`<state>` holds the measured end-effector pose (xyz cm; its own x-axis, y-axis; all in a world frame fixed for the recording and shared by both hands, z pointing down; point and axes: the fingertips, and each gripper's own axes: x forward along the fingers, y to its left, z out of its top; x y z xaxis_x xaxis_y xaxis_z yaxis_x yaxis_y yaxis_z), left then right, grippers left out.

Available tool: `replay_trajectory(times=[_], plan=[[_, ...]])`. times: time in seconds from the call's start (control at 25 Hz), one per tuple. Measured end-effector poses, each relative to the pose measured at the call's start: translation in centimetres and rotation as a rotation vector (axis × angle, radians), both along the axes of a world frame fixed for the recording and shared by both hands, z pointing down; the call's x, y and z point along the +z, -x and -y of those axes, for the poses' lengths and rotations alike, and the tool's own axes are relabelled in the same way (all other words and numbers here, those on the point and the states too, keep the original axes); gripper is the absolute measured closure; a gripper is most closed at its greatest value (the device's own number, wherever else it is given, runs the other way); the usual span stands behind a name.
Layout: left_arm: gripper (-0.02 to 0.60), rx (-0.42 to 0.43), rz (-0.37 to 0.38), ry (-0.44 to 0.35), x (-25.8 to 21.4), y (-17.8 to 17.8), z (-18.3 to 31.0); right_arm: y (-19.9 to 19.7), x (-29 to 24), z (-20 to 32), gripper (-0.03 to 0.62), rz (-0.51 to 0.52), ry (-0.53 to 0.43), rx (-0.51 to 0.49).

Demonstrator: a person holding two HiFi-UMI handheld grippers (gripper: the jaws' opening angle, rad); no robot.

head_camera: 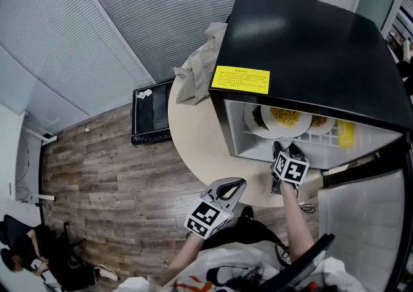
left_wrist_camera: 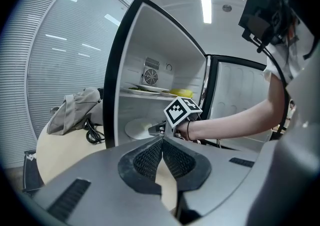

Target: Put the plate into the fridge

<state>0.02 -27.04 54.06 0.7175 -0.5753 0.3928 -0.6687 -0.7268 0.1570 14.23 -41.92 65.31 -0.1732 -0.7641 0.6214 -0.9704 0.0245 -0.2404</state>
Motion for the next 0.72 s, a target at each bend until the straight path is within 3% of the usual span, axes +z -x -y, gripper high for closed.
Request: replay_trajectory(times=[0.04,0.16,0.36,0.72], plan=[[0.569,0.002,0.001,0.001,0.0,0.0,0.0,-0.3,-0.1,0.1,0.328,-0.055,-0.005,-0.002],[0.571,0.002,0.000,0.000,0.0,0.0,0.0,-0.7,-0.7,0.3,0.315,-0.198,-0.037,-0.042],[0.571,-0.003,-0.001,-0.005,-0.2,0.3,0.0,-0.1,-0.9,0.1,0.315,-0.118,-0.043,-0.032],[0.571,-0.004,-0.003,-0.011,-0.4,0.7,-0.3,-0.4,-2.4,-0.9,0.316,-0.078,-0.069,-0.001]])
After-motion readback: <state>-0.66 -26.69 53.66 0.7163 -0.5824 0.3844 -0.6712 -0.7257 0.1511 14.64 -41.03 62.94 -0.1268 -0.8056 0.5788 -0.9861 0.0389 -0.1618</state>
